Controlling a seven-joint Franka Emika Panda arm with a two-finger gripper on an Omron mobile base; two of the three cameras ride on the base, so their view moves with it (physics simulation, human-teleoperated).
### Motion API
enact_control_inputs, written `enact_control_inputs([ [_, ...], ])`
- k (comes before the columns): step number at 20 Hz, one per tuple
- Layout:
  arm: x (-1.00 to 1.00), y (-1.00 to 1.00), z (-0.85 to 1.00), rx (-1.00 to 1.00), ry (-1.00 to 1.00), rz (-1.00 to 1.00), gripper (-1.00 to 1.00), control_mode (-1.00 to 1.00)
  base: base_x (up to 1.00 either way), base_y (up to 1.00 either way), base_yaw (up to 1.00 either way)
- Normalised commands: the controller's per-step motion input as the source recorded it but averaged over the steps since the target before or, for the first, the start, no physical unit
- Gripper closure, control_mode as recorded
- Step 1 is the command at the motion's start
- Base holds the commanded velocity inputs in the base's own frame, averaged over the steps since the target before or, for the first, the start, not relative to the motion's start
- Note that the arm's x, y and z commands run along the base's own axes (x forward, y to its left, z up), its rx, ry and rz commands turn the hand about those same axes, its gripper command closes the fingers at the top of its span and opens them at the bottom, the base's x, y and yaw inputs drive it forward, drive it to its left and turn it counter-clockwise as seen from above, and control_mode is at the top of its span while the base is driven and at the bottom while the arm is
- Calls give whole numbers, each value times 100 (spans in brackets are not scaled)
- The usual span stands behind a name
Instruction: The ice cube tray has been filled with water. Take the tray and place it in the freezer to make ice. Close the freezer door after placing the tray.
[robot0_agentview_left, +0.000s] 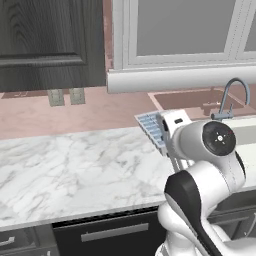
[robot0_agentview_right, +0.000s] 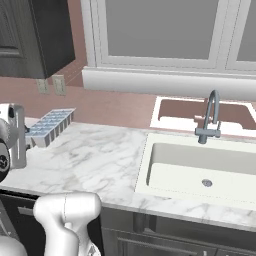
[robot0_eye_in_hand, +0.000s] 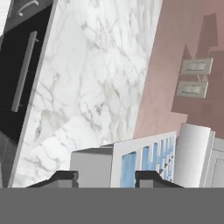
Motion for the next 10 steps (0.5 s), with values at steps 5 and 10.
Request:
enact_control_inputs([
  [5,-11,0,0,2,0,0,100,100,-21,0,0],
  [10,0,0,0,0,0,0,100,100,-98,0,-1],
])
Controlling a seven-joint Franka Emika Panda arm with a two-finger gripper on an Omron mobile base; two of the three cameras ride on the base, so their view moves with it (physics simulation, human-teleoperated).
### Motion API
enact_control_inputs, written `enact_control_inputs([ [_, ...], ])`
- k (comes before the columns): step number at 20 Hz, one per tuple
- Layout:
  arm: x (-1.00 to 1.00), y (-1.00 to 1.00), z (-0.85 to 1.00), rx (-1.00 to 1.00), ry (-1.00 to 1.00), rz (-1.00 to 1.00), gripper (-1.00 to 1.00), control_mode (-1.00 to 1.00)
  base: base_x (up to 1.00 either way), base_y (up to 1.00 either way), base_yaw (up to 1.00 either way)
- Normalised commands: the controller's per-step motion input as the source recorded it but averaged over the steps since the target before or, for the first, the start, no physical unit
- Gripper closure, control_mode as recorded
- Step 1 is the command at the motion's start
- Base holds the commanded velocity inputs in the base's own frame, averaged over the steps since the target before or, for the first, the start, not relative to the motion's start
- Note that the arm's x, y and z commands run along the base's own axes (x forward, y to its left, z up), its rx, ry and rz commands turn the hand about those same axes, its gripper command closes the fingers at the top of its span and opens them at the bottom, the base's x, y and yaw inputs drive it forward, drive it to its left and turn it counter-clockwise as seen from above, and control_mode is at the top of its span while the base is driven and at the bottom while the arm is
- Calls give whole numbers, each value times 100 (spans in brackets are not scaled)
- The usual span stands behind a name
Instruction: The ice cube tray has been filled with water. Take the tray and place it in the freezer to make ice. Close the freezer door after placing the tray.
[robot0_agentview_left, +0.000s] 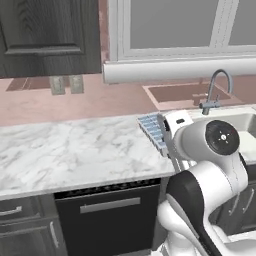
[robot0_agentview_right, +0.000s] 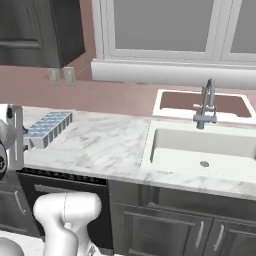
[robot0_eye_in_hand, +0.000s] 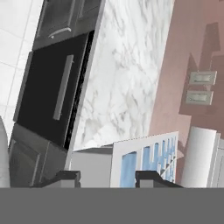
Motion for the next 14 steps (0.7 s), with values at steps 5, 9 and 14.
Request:
enact_control_inputs([
  [5,0,0,0,0,0,0,100,100,-87,0,-1],
  [9,0,0,0,0,0,0,100,100,-6,-1,44],
  [14,0,0,0,0,0,0,100,100,3,0,92],
])
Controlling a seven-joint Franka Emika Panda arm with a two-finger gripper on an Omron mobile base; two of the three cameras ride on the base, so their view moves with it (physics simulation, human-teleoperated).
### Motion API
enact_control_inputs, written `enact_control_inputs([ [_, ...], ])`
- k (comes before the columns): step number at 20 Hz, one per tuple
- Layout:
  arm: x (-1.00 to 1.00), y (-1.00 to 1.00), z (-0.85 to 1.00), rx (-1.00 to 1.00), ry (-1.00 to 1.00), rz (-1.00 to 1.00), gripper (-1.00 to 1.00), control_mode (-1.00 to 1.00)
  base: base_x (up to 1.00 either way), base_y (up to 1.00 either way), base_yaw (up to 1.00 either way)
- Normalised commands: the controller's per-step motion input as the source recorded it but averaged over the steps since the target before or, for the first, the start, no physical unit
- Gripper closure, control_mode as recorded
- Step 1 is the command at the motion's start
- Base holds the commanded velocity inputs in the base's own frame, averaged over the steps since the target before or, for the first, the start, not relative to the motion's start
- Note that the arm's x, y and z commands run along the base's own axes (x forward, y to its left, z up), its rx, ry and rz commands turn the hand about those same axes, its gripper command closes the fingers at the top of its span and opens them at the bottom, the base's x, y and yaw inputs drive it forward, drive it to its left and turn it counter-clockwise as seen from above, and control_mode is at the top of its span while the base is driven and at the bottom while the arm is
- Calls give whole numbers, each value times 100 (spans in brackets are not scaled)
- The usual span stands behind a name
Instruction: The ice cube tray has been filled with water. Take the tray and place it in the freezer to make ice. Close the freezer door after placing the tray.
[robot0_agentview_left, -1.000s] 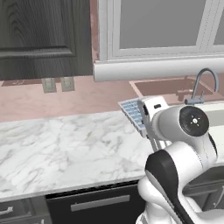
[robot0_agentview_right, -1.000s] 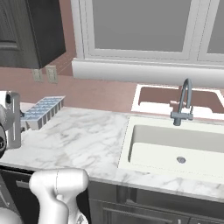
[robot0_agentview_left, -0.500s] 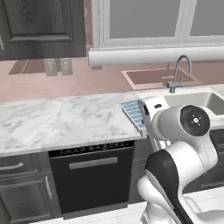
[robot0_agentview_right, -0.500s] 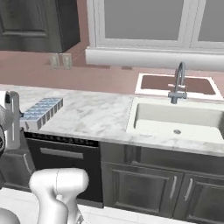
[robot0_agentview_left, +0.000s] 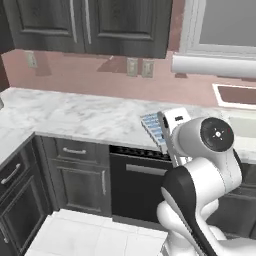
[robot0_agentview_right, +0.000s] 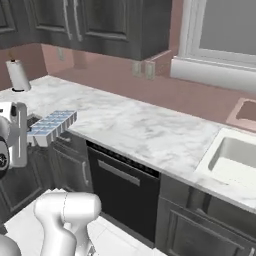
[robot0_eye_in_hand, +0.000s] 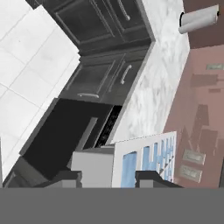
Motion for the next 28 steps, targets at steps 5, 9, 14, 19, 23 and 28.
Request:
enact_control_inputs([
  [5,0,0,0,0,0,0,100,100,4,-1,90],
  [9,0,0,0,0,0,0,100,100,0,-13,85],
  [14,0,0,0,0,0,0,100,100,0,-23,81],
  [19,0,0,0,0,0,0,100,100,0,-28,77],
  [23,0,0,0,0,0,0,100,100,0,-31,75],
  [28,0,0,0,0,0,0,100,100,0,-28,73],
])
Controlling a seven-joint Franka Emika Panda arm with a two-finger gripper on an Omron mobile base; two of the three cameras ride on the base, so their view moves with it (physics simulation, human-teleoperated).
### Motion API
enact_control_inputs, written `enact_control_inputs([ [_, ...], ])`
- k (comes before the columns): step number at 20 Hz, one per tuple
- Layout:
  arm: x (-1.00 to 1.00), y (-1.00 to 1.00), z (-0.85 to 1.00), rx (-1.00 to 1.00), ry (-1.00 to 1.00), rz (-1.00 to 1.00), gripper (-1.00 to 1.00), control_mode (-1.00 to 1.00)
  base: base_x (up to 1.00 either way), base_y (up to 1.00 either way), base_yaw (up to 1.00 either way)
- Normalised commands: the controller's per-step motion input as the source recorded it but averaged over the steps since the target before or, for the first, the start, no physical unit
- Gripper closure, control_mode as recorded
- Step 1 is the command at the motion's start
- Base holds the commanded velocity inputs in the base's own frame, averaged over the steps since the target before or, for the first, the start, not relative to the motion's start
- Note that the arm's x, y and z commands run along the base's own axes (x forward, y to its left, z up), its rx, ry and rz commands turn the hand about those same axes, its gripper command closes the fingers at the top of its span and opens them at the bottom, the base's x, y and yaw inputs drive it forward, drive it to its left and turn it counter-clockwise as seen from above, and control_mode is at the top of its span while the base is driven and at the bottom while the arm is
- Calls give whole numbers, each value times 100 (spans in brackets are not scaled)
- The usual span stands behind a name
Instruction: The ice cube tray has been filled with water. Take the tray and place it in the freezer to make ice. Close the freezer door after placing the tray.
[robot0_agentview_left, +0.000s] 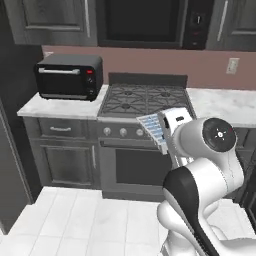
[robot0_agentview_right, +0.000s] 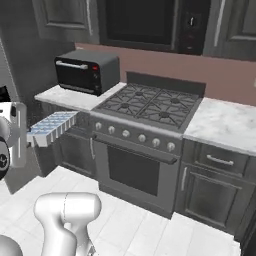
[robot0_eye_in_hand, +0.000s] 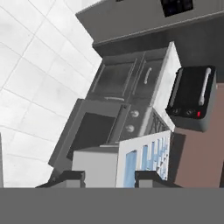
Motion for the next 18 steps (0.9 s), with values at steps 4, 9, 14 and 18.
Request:
enact_control_inputs([
  [4,0,0,0,0,0,0,100,100,0,-25,70],
  [9,0,0,0,0,0,0,100,100,0,-18,68],
  [14,0,0,0,0,0,0,100,100,0,-3,65],
  [18,0,0,0,0,0,0,100,100,0,-3,65],
])
